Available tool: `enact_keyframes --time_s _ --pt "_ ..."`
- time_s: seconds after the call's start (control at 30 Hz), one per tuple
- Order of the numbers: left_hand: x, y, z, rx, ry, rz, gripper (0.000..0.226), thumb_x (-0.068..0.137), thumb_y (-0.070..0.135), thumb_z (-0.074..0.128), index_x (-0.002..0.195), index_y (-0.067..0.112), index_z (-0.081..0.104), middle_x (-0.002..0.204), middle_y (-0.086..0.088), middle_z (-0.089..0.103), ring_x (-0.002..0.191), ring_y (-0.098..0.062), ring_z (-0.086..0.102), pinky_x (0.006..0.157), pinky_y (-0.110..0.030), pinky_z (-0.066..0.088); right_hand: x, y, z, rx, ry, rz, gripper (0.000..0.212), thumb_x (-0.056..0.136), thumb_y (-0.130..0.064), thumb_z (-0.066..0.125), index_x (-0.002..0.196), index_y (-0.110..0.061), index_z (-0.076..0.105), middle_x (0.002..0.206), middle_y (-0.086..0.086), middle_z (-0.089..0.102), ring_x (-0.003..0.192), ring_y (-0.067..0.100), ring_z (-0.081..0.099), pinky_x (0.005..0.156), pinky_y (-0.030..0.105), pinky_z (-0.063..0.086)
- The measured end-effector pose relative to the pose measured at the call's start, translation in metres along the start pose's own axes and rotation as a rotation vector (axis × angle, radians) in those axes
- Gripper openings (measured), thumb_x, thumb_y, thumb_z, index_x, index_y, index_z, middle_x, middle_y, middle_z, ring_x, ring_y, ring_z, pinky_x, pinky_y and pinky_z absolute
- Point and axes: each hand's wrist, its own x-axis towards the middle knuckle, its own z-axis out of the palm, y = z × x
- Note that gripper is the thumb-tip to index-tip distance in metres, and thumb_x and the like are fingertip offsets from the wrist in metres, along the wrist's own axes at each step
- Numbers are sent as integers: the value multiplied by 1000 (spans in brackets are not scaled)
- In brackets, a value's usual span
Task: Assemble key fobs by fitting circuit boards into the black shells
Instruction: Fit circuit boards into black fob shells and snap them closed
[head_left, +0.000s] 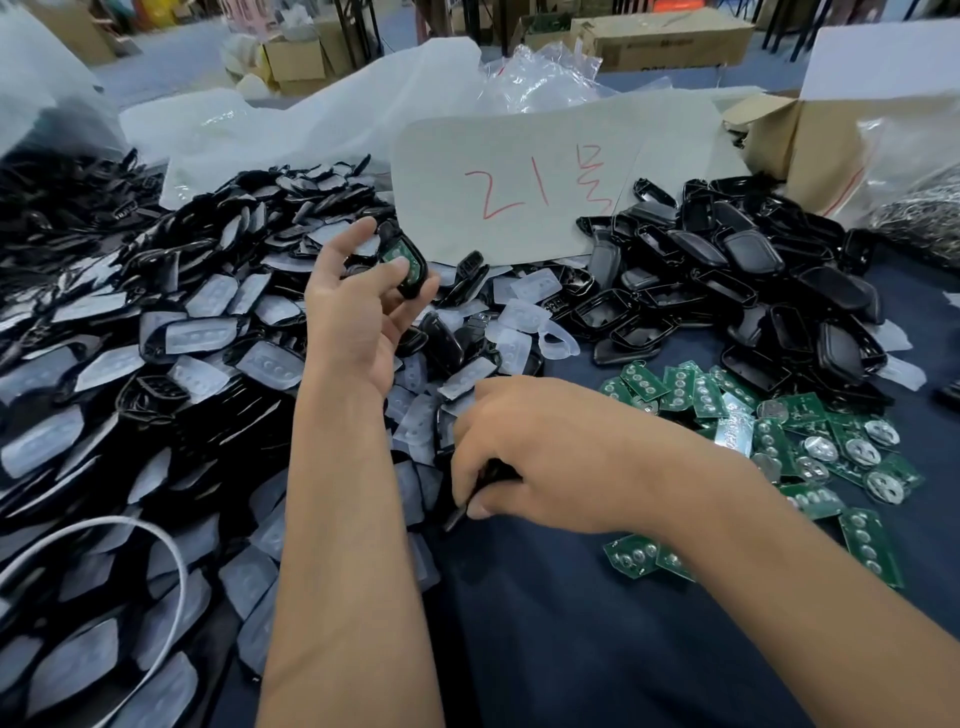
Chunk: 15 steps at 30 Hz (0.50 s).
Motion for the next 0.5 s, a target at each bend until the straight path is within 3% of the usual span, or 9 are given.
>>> enact_keyframes --time_s 0.13,0.2,0.3,0.4,0.5 --pt "1 8 -9 -8 9 18 35 94 -9 60 124 8 68 80 -8 68 85 -28 68 70 -27 61 1 -2 3 35 27 -8 17 89 -44 78 95 -28 79 87 -13 70 93 12 62 84 38 55" --pt "2 13 -13 -44 13 10 32 95 -8 59 120 10 69 69 -1 69 77 -22 68 69 -25 61 9 -4 7 -49 119 -52 23 89 -38 79 109 -29 75 103 -13 66 103 12 54 89 38 51" --pt "2 20 -19 -192 -7 -32 29 97 -6 57 117 11 68 82 -7 66 76 -19 73 68 -21 59 24 -7 14 -172 143 -156 41 88 -21 77 127 -31 69 133 -10 58 122 18 42 99 36 44" --pt "3 21 -21 -223 -14 -40 28 98 -7 55 117 10 68 88 -10 64 79 -20 75 67 -21 60 30 -6 20 -212 126 -202 35 89 -15 70 121 -27 75 143 -10 57 130 21 39 104 35 39" --pt "4 18 -18 -131 3 -46 30 98 -7 56 119 10 67 84 -10 63 78 -22 72 65 -21 59 29 -4 25 -231 185 -216 25 88 -14 69 108 -26 79 139 -8 59 128 23 40 98 40 44"
